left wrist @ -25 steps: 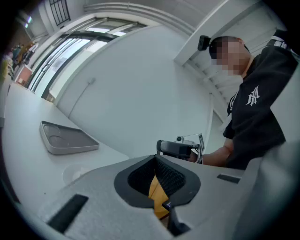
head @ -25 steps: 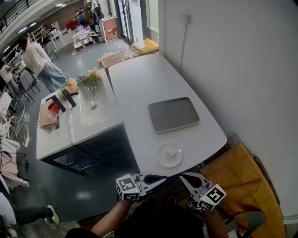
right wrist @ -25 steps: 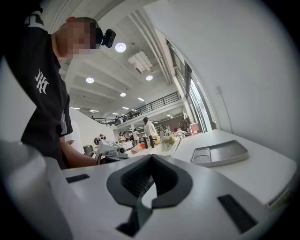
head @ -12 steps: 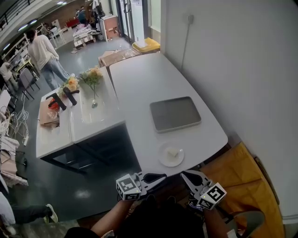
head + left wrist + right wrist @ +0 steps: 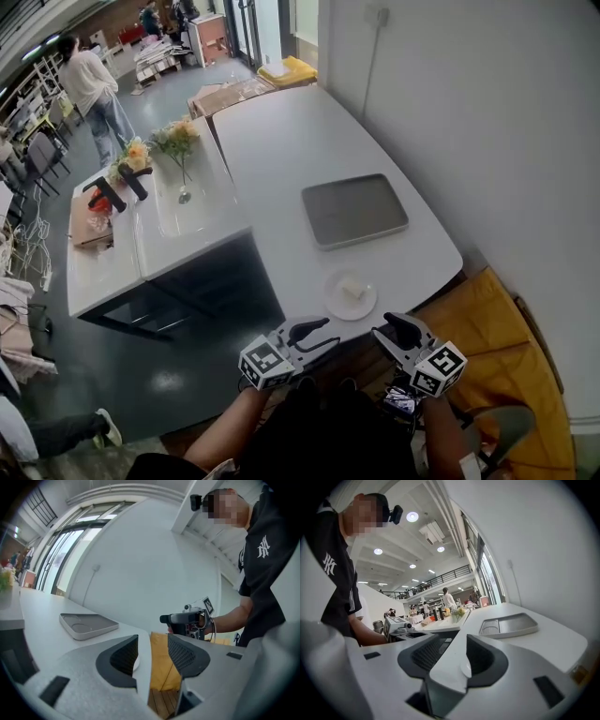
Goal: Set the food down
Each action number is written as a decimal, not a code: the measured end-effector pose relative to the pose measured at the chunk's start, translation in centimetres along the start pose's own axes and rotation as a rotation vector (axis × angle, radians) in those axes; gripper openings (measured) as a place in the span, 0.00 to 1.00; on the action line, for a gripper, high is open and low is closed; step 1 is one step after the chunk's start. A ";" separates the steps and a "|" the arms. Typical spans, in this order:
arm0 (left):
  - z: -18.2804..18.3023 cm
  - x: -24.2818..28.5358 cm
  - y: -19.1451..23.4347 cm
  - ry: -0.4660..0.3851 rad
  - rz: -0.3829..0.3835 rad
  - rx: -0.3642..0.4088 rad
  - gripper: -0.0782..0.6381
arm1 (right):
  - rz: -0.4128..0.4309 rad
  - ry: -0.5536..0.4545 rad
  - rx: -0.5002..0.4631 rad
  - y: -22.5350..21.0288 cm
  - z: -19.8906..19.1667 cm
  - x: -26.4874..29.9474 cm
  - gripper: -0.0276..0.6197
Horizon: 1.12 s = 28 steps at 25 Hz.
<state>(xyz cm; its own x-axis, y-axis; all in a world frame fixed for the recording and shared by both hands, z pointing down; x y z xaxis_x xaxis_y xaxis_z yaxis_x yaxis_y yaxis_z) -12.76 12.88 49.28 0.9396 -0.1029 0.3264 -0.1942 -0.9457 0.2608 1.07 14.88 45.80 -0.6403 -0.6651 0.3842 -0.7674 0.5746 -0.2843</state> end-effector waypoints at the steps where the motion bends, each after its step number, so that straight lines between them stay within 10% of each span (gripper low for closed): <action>1: -0.5 -0.1 0.6 0.014 0.010 -0.026 0.37 | -0.005 0.015 0.013 -0.2 -0.2 0.3 0.28; 28: -6.0 6.9 11.3 0.353 0.421 -0.469 0.50 | 0.201 0.523 0.267 -16.7 -7.4 8.4 0.36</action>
<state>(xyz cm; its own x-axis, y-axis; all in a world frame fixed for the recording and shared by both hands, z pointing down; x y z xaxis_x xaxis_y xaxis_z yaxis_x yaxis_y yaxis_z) -10.14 3.35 59.99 0.6267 -0.2486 0.7385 -0.6947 -0.6075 0.3851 8.77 3.21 60.24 -0.7247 -0.1961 0.6606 -0.6584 0.4799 -0.5798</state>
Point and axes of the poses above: the fingertips, and each gripper's own axes: x forward along the fingers, y to its left, z out of its top, the point moved 3 cm from there along -x, backward along the fingers, and after that the axes turned 11 degrees about y, right-handed, at the moved point
